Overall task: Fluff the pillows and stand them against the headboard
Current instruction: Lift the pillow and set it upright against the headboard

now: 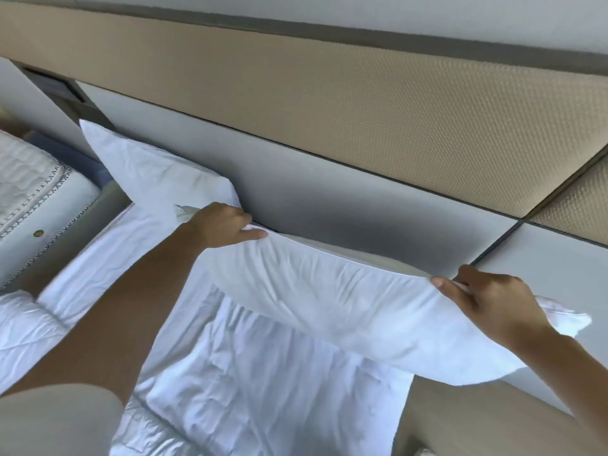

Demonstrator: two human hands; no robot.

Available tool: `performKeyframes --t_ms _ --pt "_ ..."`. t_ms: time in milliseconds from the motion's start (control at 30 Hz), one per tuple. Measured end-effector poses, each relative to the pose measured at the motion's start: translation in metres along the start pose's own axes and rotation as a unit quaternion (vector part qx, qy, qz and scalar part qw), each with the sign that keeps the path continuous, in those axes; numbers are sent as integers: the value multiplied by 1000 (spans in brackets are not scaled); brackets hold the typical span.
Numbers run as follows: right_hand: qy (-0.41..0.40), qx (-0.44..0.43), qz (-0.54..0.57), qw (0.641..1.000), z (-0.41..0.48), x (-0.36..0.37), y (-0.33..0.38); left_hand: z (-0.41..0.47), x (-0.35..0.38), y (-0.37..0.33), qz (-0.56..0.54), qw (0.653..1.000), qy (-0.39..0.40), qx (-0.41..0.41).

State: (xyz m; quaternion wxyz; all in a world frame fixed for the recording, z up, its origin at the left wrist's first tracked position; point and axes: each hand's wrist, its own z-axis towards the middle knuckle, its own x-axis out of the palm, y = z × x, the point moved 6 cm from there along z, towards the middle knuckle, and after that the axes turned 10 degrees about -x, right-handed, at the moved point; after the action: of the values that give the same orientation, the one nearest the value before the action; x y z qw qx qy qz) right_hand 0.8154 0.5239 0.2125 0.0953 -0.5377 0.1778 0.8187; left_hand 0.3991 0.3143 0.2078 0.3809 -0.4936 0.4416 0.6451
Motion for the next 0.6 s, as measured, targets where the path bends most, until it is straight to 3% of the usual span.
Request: performKeyframes --t_ms 133,300,433,600 --pt "-17 33 -30 999 9 18 -8 65 25 6 25 996 -57 64" --pt "5 64 -57 996 27 54 -18 116 63 5 64 992 -85 70" --pt "80 40 -100 991 17 101 -36 111 98 4 78 992 -69 64" --pt "72 33 -129 988 -4 112 -43 74 101 9 46 989 -67 126"
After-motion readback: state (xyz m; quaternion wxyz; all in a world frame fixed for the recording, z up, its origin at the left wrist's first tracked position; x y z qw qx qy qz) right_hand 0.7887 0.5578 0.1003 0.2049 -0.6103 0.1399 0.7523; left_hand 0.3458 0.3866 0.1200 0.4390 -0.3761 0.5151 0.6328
